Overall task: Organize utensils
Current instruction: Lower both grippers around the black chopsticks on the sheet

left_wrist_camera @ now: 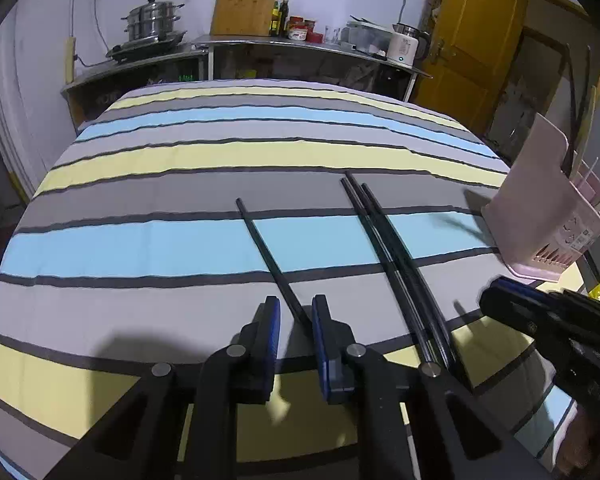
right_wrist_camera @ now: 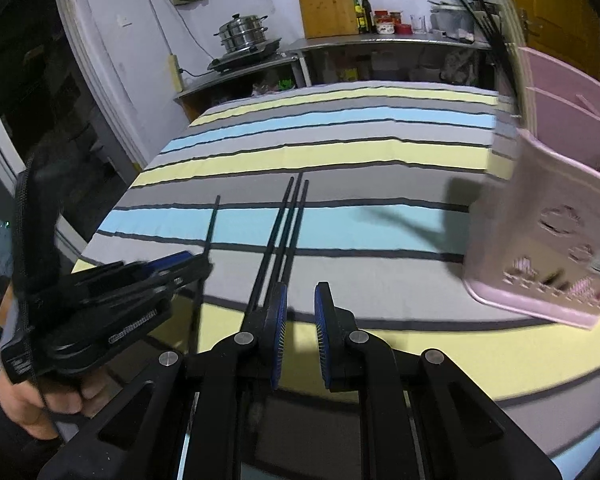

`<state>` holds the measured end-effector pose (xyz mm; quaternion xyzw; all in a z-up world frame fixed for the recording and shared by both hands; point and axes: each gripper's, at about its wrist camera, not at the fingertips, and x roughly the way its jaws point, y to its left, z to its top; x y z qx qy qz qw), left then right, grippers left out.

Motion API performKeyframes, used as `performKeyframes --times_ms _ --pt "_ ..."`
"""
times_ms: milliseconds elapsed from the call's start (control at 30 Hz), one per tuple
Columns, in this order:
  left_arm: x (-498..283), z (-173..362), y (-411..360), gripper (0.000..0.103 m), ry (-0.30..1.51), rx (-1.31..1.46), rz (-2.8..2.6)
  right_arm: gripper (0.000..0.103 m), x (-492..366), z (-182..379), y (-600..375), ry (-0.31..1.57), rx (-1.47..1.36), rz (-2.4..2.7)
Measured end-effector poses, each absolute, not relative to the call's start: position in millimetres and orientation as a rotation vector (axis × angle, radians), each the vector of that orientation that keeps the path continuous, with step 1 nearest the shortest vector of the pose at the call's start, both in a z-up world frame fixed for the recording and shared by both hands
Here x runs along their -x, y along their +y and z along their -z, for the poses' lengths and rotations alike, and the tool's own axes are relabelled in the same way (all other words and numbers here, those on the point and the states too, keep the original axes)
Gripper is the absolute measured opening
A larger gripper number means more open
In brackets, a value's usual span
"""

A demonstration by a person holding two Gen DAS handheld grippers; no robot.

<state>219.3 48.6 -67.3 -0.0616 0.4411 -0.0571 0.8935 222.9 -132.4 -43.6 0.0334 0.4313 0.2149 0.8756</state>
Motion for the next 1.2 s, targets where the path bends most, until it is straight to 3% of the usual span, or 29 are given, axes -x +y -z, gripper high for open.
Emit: performKeyframes --times_ms 567,700,1033,1200 --pt "-241.6 69.3 58.3 0.016 0.924 0.203 0.142 0.014 -273.9 69.3 -105.6 0.952 -0.016 -0.43" --pt "-247.0 70.1 55.9 0.016 0.922 0.206 0.149 0.009 -275.9 69.8 -107.2 0.947 0.005 -0.416" --pt "-252.9 71.6 46.0 0.016 0.904 0.131 0.157 0.008 -287.6 68.0 -97.5 0.958 0.041 -0.378" --pt "-256.9 70.7 47.4 0.009 0.915 0.13 0.146 0.008 -289.7 66.7 -96.4 0.97 0.051 -0.383"
